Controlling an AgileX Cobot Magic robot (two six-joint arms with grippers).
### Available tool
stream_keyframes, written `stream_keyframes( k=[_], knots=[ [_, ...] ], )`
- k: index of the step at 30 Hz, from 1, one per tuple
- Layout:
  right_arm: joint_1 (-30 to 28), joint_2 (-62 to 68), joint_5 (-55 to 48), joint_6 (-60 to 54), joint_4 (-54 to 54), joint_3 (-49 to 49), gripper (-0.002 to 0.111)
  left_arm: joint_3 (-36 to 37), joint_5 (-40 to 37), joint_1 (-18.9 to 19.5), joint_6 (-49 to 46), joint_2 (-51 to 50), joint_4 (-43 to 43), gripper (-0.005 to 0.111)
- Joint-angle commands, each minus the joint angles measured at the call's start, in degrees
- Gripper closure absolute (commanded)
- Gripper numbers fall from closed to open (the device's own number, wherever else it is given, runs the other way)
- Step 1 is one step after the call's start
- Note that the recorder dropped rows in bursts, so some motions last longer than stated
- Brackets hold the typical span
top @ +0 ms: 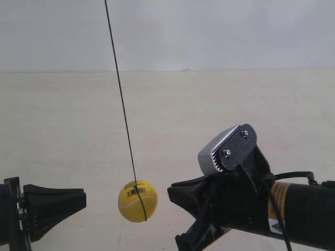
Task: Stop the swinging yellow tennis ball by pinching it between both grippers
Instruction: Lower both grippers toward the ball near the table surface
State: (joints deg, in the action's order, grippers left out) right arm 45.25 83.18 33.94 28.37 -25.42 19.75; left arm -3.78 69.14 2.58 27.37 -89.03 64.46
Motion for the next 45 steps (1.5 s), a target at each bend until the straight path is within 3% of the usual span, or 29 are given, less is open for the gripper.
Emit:
stream_keyframes(
  k=[1,8,14,22,33,45],
  knots=[
    [0.39,0.73,3.17,0.34,-0.64,0.58,0.108,0.06,0.82,0.01,-1.37,-0.14,-1.00,0.102],
    [0.39,6.46,3.14,1.26,-0.96,3.21,0.108,-1.47,0.82,-4.92,-1.76,-0.75,-1.64,0.102],
    [0.39,7.34,4.29,1.26,-0.96,3.21,0.108,-1.60,0.82,-6.60,-2.82,-2.85,-4.28,0.102],
    [0.51,7.34,6.62,1.91,-0.96,3.21,0.108,-2.11,0.82,-6.60,-5.40,-7.47,-7.04,0.102],
    [0.51,7.34,5.57,10.59,-11.30,3.21,0.108,-2.90,0.82,-6.60,-4.47,-11.54,0.29,0.102],
    [0.51,7.34,2.78,11.18,-11.60,3.21,0.108,-3.19,0.82,-7.02,-3.44,-14.74,3.33,0.102]
  ],
)
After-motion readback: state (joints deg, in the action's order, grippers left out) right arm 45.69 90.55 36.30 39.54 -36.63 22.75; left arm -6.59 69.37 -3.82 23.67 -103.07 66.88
